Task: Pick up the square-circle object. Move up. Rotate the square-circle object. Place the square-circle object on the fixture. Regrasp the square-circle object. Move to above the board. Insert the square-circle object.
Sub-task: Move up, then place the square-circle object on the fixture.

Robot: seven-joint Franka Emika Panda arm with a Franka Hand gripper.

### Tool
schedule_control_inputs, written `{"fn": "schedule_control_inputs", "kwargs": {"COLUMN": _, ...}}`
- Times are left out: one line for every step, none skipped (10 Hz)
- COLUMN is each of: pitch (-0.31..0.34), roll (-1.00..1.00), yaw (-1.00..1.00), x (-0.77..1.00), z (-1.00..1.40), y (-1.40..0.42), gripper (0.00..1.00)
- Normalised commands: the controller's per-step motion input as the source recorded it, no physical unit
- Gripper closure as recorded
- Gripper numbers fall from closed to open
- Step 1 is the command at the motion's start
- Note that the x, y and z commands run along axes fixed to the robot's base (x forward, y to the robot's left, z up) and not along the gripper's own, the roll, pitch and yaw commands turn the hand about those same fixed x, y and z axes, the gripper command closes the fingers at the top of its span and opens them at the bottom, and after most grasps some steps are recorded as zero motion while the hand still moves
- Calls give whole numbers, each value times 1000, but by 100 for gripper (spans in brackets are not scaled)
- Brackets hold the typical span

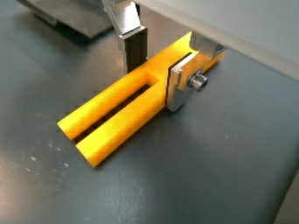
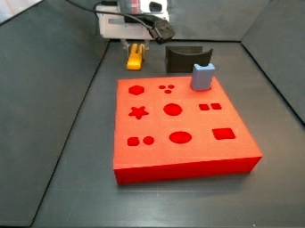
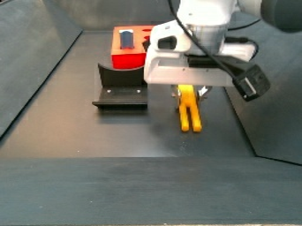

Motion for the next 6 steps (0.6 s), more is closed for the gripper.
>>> {"fn": "schedule_control_inputs", "kwargs": {"pitch": 29, "roll": 10, "yaw": -3, "x": -29, "z": 709, "y": 1, "gripper": 100}}
{"fn": "schedule_control_inputs", "kwargs": {"pitch": 47, "roll": 22, "yaw": -5, "x": -27, "z": 584, "y": 1, "gripper": 100}}
{"fn": "schedule_control_inputs", "kwargs": {"pitch": 66, "roll": 44, "yaw": -10, "x": -17, "z": 400, "y": 4, "gripper": 100}}
{"fn": "schedule_control_inputs", "kwargs": {"pitch": 71, "roll": 56, "yaw": -12, "x": -15, "z": 306, "y": 4, "gripper": 100}}
{"fn": "schedule_control_inputs", "kwargs": {"pitch": 0, "roll": 0, "yaw": 0, "x": 0, "z": 1000, "y": 0, "gripper": 100}}
{"fn": "schedule_control_inputs", "kwargs": {"pitch": 2, "roll": 8, "yaw": -1, "x": 0, "z": 1000, "y": -1, "gripper": 100}}
